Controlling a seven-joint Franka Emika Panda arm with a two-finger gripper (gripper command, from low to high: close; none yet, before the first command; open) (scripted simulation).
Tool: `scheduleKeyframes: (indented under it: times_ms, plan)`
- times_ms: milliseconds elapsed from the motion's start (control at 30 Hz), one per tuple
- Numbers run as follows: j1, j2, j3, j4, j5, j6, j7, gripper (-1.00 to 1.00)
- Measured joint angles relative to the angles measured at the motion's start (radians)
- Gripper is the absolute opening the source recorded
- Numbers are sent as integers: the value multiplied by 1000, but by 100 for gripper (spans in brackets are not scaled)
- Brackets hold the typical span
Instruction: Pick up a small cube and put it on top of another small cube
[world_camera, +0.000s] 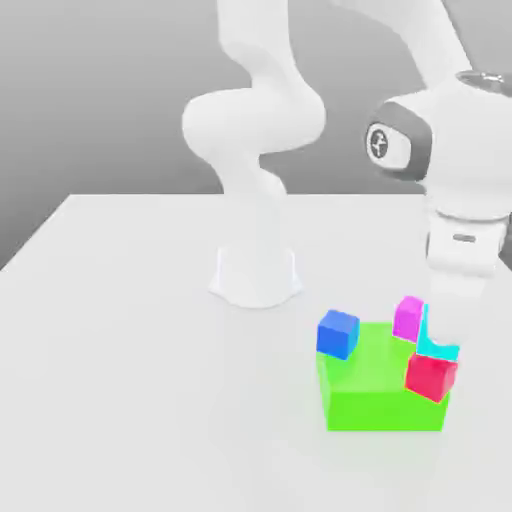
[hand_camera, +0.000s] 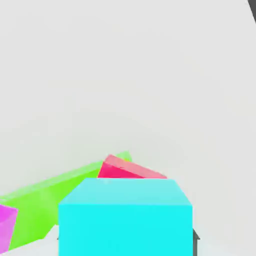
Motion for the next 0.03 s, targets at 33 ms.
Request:
scheduleKeyframes:
  times_ms: [33]
  plan:
    - [0,0,0,0,0,0,0,100]
